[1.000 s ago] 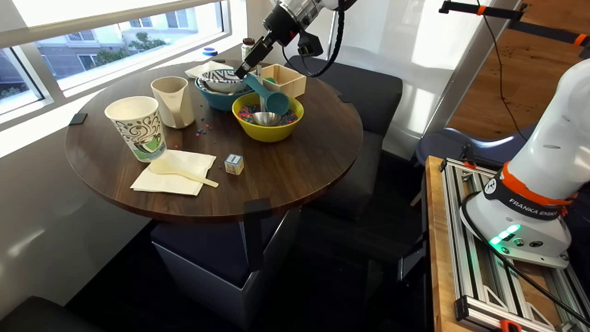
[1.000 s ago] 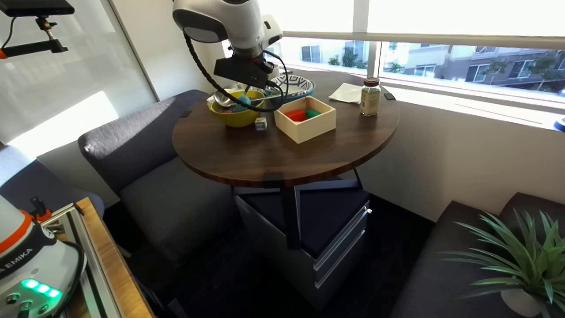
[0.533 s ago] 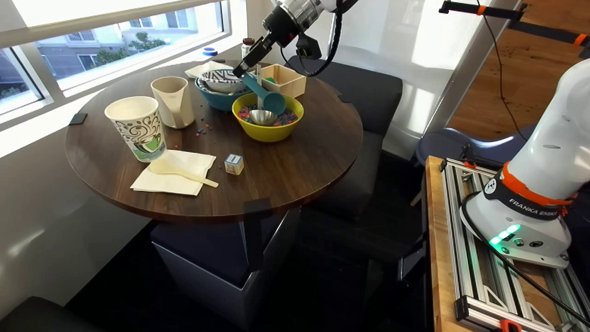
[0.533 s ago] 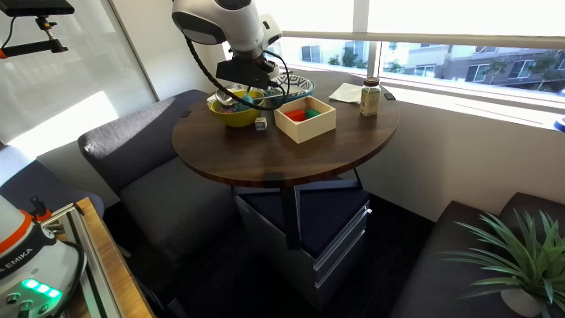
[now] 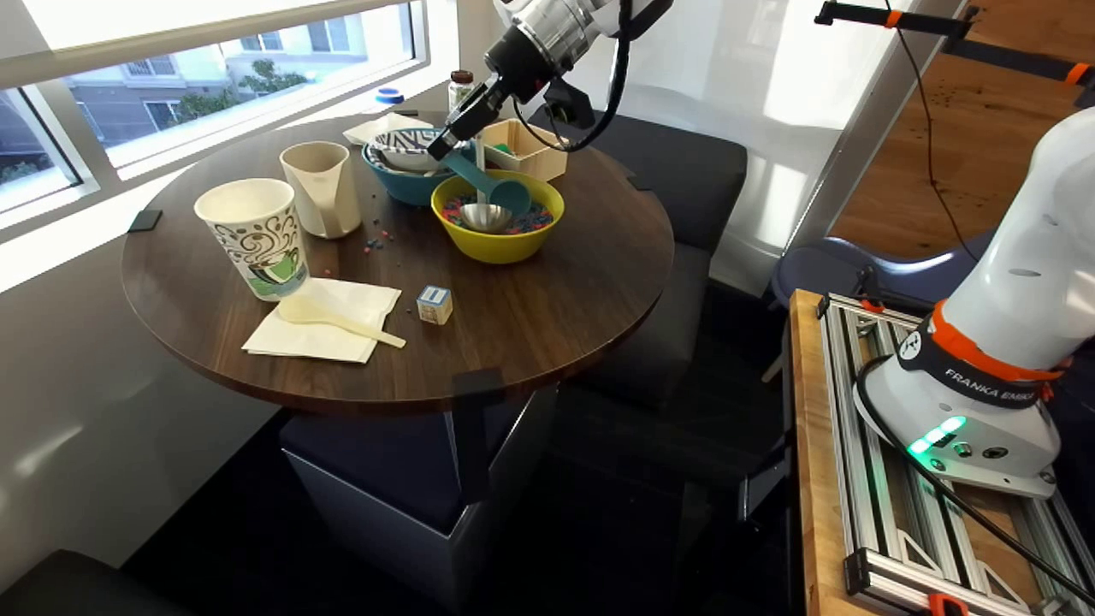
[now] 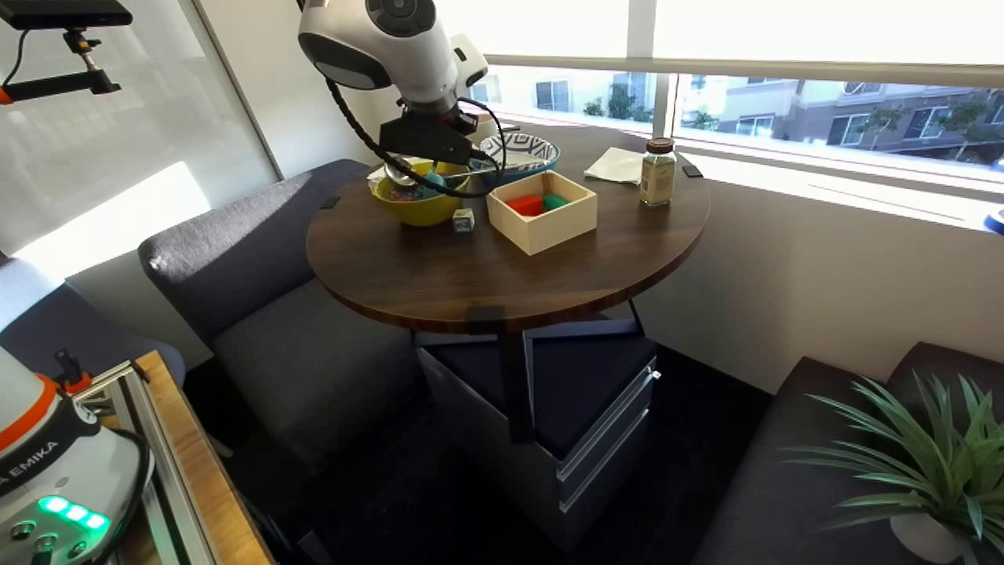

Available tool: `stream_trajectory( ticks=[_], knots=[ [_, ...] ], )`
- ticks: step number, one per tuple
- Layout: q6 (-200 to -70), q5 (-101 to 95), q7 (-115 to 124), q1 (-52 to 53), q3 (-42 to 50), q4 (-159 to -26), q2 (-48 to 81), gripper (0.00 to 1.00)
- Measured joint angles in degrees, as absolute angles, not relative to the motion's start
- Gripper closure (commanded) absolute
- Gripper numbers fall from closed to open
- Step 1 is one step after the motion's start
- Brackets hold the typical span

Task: Use the scooper to put some of the cereal into the white bowl

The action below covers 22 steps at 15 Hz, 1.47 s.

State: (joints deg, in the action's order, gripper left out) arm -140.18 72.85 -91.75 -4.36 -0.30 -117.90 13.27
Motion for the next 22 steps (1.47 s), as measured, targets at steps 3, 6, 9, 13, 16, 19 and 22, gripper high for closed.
stream_trajectory(
  ticks=[3,6,9,13,16,19,22],
  knots=[
    [-140.15,73.09,-91.97,-3.93,-0.40,-118.50,13.27,0.98],
    [-139.55,73.16,-91.94,-3.95,-0.38,-118.77,13.27,0.98],
    [-137.53,73.16,-91.86,-4.22,-0.10,-118.86,13.27,0.98],
    [-132.50,73.16,-91.18,-4.92,0.70,-118.89,13.31,0.98],
    [-129.01,73.16,-90.24,-5.61,1.37,-118.87,13.45,0.98],
    [-125.27,73.16,-88.92,-6.31,2.30,-118.73,13.74,0.98],
    [-121.37,73.19,-87.71,-7.29,3.21,-118.31,14.24,0.98]
  ],
)
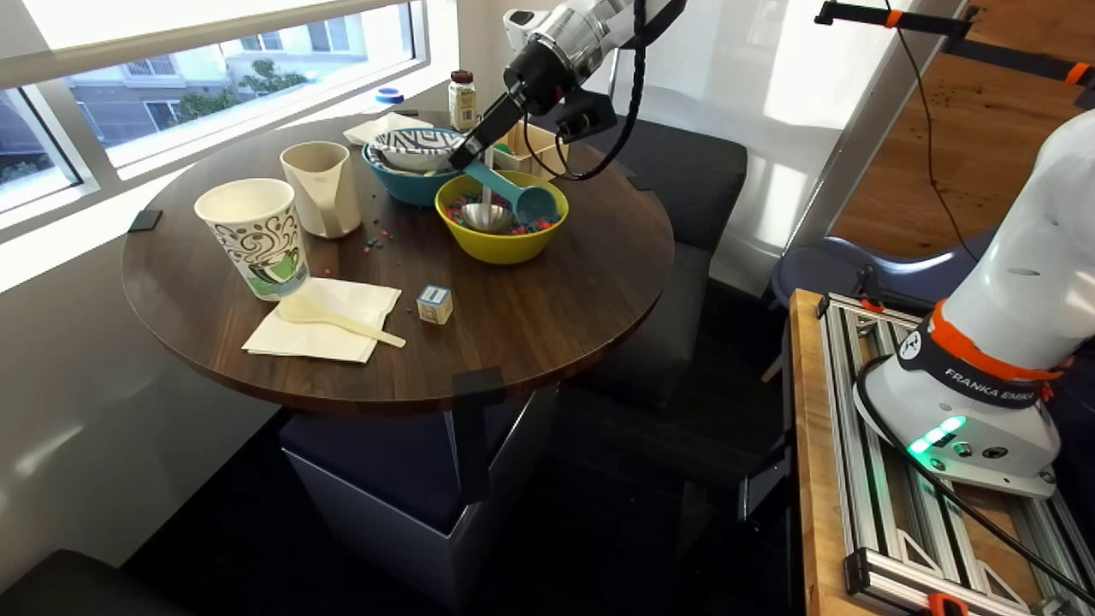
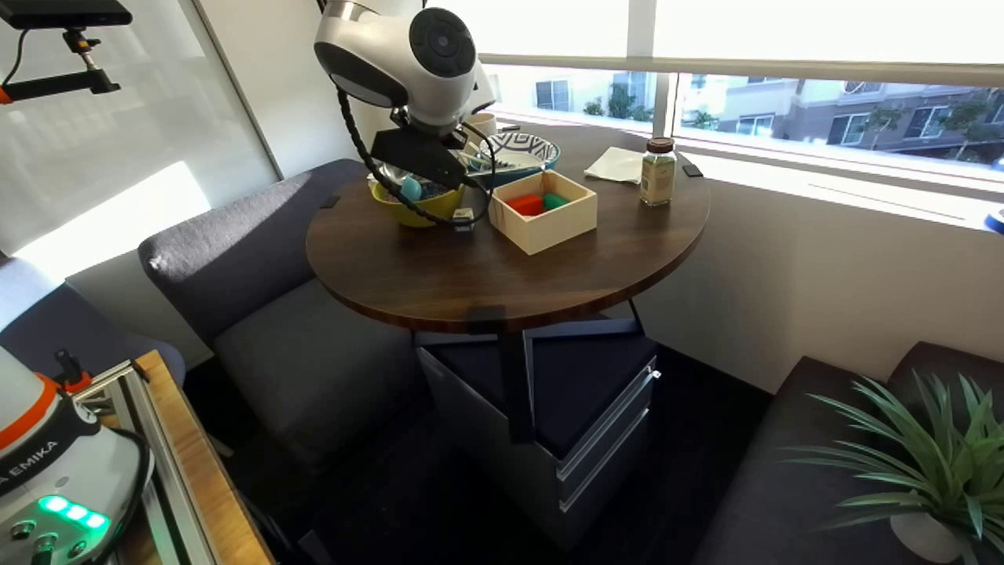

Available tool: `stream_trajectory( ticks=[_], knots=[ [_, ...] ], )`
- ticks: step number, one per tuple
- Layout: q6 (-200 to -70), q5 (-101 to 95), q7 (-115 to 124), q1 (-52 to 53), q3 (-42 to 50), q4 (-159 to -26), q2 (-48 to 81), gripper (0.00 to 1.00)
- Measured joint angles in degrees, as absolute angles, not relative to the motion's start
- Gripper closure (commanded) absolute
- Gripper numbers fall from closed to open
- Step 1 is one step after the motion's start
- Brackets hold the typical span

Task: Use the scooper to put some of the cereal into the white bowl

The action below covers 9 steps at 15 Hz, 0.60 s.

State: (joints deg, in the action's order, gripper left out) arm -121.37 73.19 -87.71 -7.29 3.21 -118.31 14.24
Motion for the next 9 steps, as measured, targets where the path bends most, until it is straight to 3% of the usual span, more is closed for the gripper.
stream_trajectory(
  ticks=[9],
  knots=[
    [-110.70,75.79,-83.61,-10.73,5.36,-114.70,17.94,0.98]
  ],
)
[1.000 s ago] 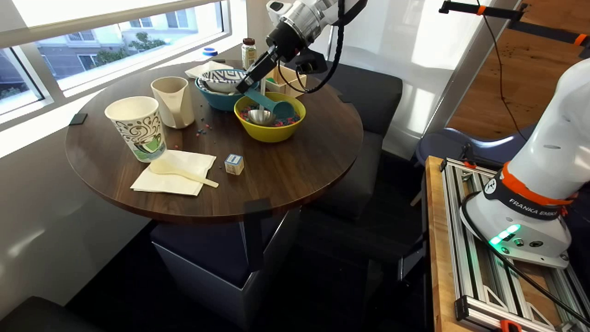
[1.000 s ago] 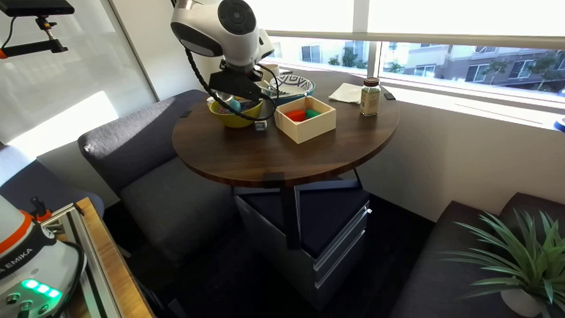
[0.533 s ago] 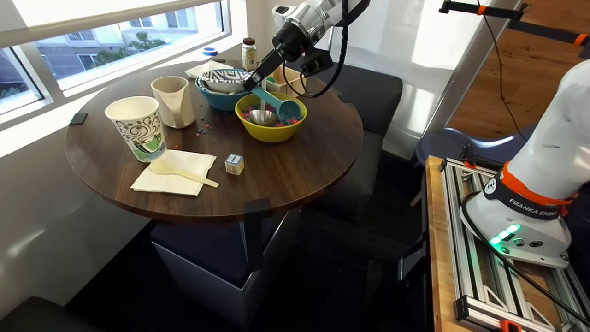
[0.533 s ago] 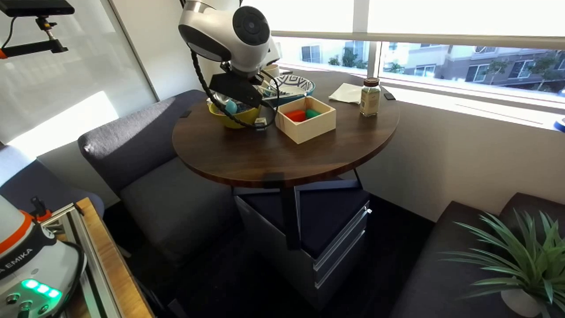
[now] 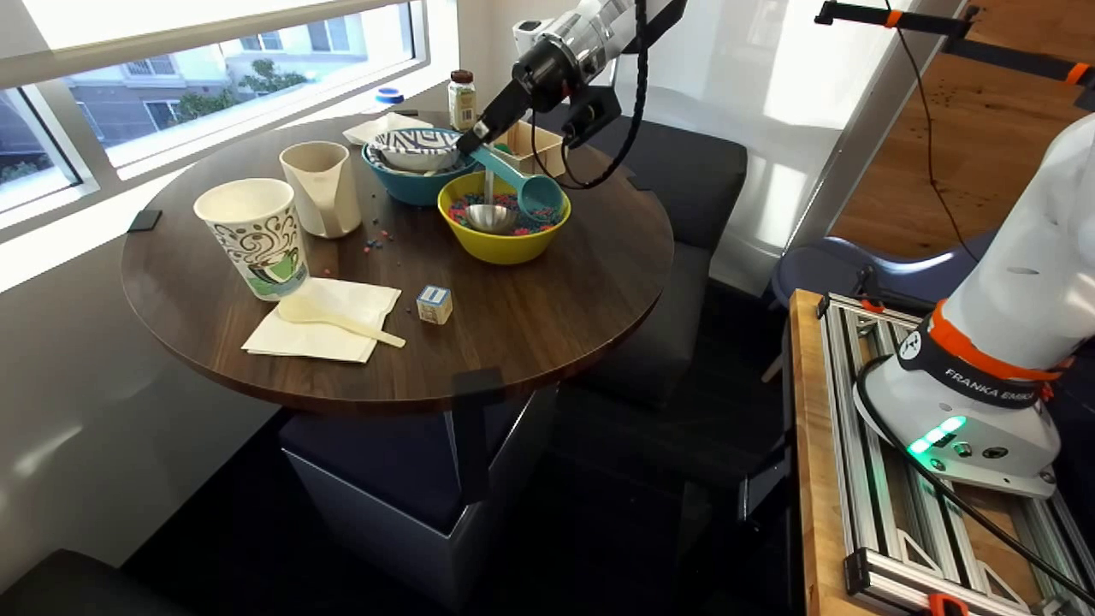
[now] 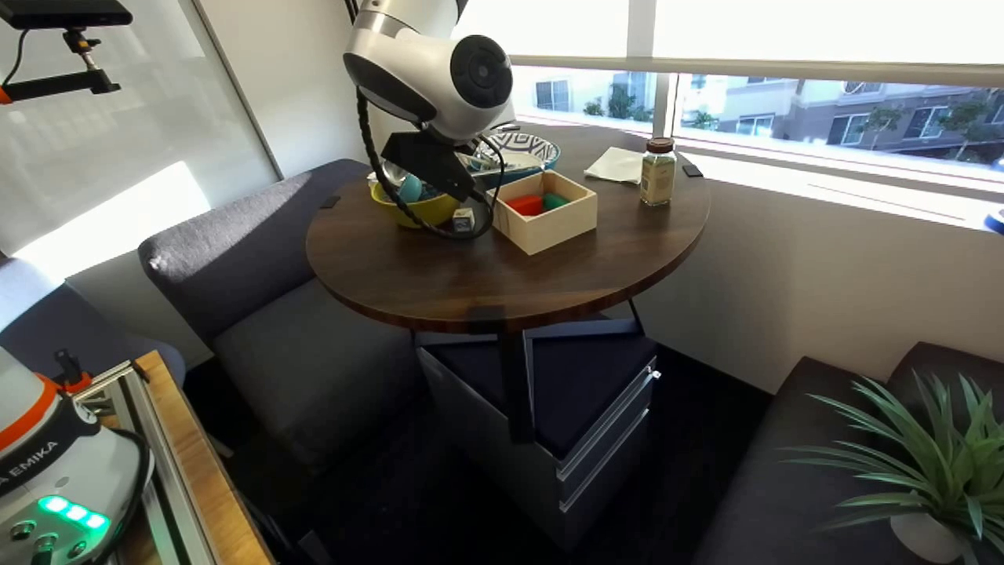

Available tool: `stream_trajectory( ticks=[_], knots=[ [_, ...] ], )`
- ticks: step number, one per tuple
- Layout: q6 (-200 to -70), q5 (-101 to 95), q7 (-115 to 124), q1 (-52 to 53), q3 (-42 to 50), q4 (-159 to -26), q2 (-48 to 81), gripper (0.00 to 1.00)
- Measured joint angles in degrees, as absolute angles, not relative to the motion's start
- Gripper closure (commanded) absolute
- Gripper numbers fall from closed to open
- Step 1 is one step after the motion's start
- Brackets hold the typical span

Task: Use the scooper to put some of the cereal into the white bowl

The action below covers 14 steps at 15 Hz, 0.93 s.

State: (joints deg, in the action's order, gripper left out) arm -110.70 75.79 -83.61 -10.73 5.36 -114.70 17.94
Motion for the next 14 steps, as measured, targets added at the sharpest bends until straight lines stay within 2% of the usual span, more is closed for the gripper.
stream_trajectory(
  ticks=[11,12,14],
  knots=[
    [-105.14,91.97,-71.20,-13.13,6.40,-107.99,24.08,0.98],
    [-105.14,93.33,-70.05,-13.20,6.43,-107.46,24.53,0.92],
    [-104.05,95.15,-68.56,-13.42,6.51,-106.45,25.30,0.92]
  ],
)
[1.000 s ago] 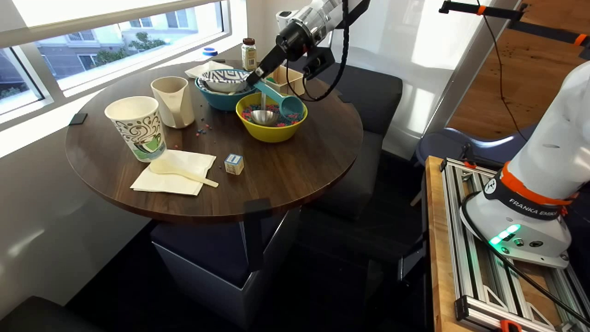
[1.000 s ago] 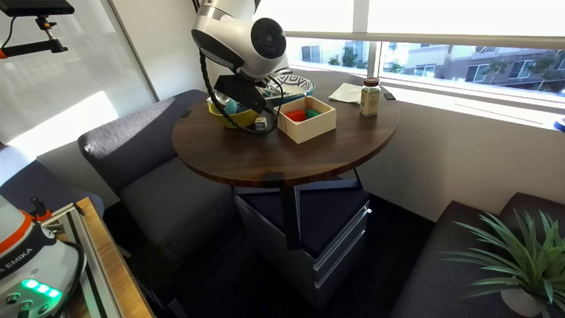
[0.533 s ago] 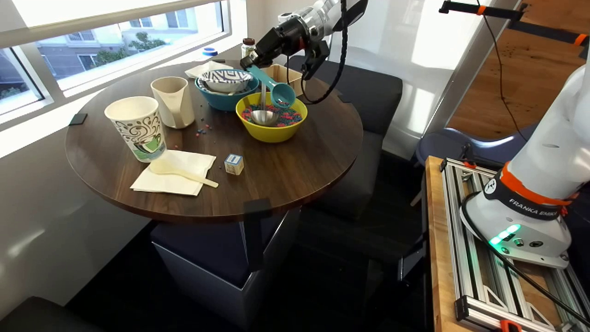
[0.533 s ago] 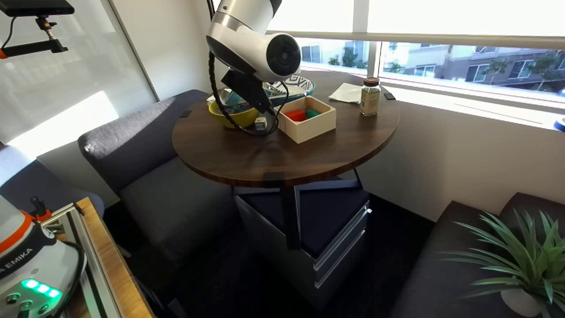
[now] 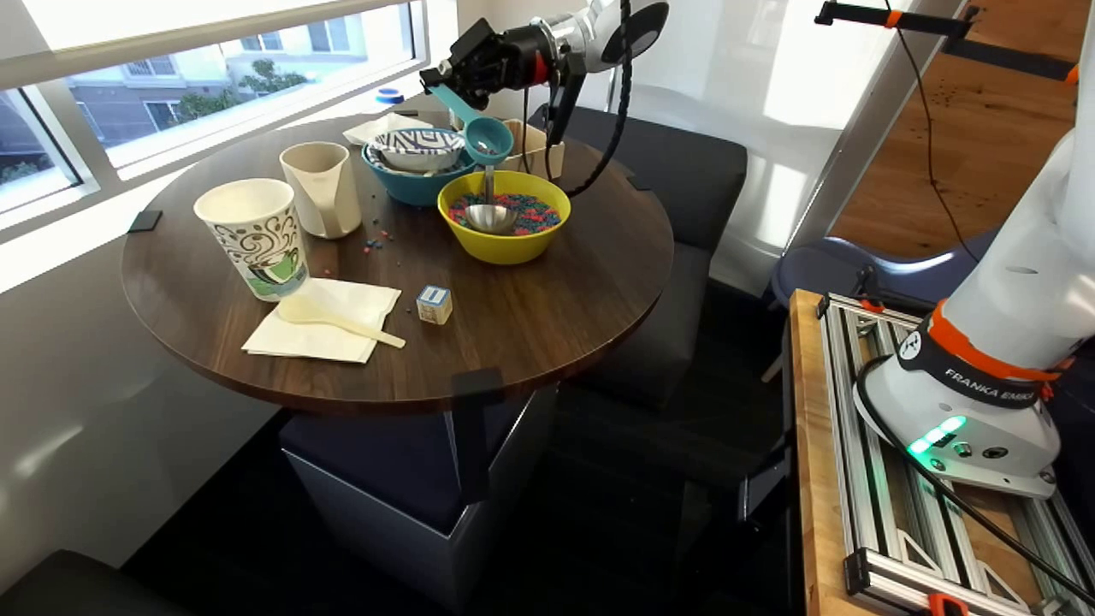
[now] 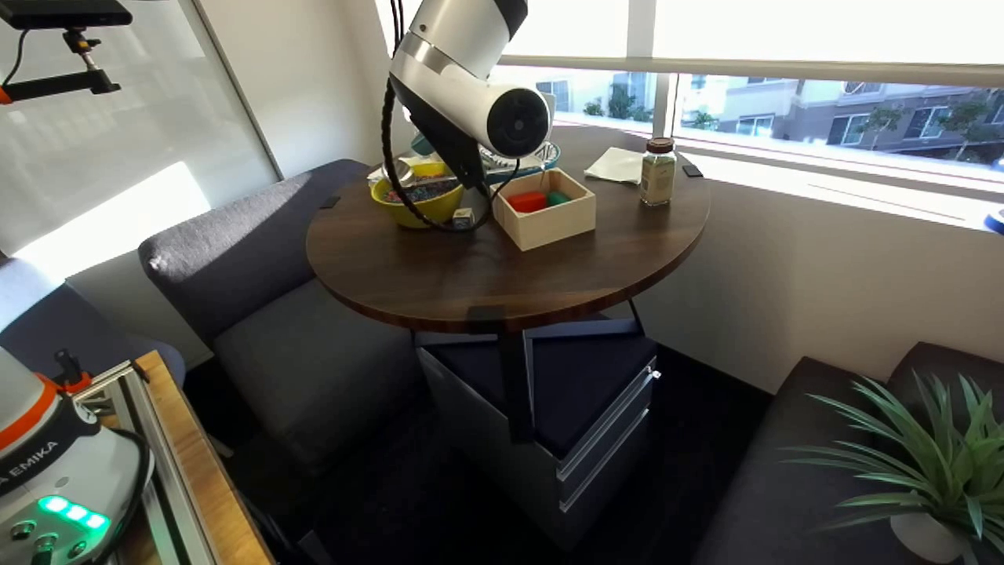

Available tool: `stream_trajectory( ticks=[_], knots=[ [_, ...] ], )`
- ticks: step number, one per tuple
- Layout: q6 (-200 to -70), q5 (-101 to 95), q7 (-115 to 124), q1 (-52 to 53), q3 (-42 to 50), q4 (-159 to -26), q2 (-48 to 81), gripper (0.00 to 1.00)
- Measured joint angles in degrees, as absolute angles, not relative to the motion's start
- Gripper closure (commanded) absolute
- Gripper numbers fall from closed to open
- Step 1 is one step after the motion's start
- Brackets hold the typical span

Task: Use the scooper to put some of the cereal into the white bowl

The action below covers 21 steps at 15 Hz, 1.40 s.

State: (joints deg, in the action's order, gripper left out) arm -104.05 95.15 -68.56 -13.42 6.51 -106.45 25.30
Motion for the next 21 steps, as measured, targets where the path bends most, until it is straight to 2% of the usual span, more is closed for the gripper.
stream_trajectory(
  ticks=[3,4,9,21],
  knots=[
    [-103.57,95.58,-68.16,-13.58,6.54,-106.14,25.63,0.92],
    [-103.56,95.60,-68.09,-13.58,6.54,-106.10,25.65,0.98],
    [-107.09,98.09,-67.31,-12.97,6.83,-106.04,25.37,0.98],
    [-149.91,119.15,-64.48,-6.80,7.11,-97.69,23.76,0.98]
  ],
)
